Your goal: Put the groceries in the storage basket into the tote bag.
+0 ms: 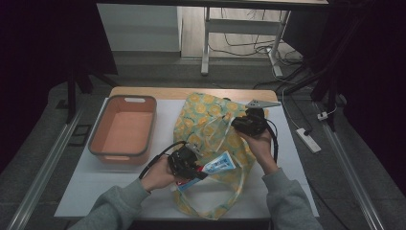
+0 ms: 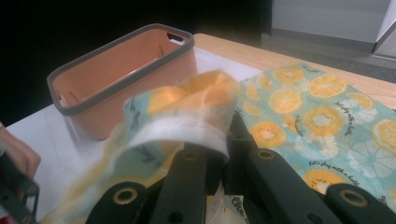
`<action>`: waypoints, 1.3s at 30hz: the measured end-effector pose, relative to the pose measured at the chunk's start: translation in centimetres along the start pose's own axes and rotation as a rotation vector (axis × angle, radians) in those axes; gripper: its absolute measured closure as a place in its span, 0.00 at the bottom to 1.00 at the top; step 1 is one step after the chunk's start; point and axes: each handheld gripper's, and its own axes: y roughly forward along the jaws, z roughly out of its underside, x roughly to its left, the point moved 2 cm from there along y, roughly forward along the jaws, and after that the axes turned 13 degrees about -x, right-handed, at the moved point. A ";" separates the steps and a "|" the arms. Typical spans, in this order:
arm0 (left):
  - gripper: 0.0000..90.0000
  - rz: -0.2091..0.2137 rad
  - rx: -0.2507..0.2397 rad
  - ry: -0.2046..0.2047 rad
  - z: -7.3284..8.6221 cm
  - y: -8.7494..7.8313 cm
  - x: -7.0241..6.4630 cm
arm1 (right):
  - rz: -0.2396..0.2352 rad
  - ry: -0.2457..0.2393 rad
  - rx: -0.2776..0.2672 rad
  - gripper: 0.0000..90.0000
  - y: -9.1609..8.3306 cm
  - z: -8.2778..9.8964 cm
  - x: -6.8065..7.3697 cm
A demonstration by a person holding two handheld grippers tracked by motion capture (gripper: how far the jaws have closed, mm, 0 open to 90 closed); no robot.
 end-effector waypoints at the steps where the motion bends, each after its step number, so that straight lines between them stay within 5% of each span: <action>1: 0.82 0.001 -0.001 0.006 0.0 0.1 -0.1 | -0.001 0.000 -0.003 0.98 0.0 0.0 0.0; 19: 0.82 -0.043 0.053 -0.065 0.3 1.5 2.4 | -0.017 0.000 -0.041 0.98 -0.4 -0.5 0.5; 29: 0.82 -0.092 -0.004 -0.114 -1.3 2.8 4.3 | -0.051 -0.022 -0.038 0.98 0.0 -0.6 1.7; 39: 0.82 -0.137 -0.012 -0.097 -2.3 4.4 5.6 | -0.047 -0.008 -0.044 0.98 -0.1 -0.6 1.4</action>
